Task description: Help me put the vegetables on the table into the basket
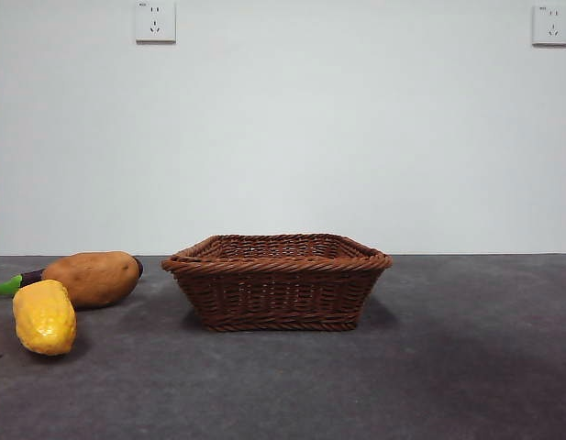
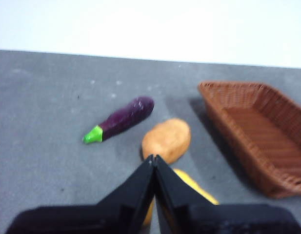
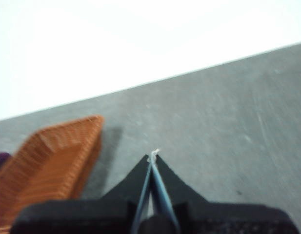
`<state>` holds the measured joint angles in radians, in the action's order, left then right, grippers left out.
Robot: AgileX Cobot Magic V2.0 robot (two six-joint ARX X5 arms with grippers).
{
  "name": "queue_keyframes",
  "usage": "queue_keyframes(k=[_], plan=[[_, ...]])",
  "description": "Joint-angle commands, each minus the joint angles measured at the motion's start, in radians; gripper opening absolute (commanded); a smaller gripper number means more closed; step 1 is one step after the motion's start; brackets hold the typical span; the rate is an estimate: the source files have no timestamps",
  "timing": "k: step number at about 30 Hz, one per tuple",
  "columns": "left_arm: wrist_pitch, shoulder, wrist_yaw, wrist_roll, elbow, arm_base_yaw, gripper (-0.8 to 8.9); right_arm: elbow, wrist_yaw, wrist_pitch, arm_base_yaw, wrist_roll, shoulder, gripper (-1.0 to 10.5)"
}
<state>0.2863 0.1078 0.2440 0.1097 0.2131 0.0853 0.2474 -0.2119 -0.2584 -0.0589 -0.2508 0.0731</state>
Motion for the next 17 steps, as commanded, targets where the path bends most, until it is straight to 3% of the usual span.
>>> queue_keyframes(k=[1,5,12,17], plan=[[0.051,0.031,0.003,0.023,0.074,0.003,-0.07,0.077,-0.037,-0.044,0.0,-0.012,0.05,-0.1],[0.119,0.095,0.047,0.021,0.192,0.003,-0.07,0.221,-0.089,-0.169,0.0,0.027,0.157,-0.1],[0.27,0.234,0.167,0.013,0.391,0.003,-0.07,0.481,-0.191,-0.438,0.0,0.185,0.354,-0.1],[0.417,0.321,0.249,-0.057,0.519,0.003,-0.06,0.644,-0.237,-0.626,0.0,0.29,0.465,-0.1]])
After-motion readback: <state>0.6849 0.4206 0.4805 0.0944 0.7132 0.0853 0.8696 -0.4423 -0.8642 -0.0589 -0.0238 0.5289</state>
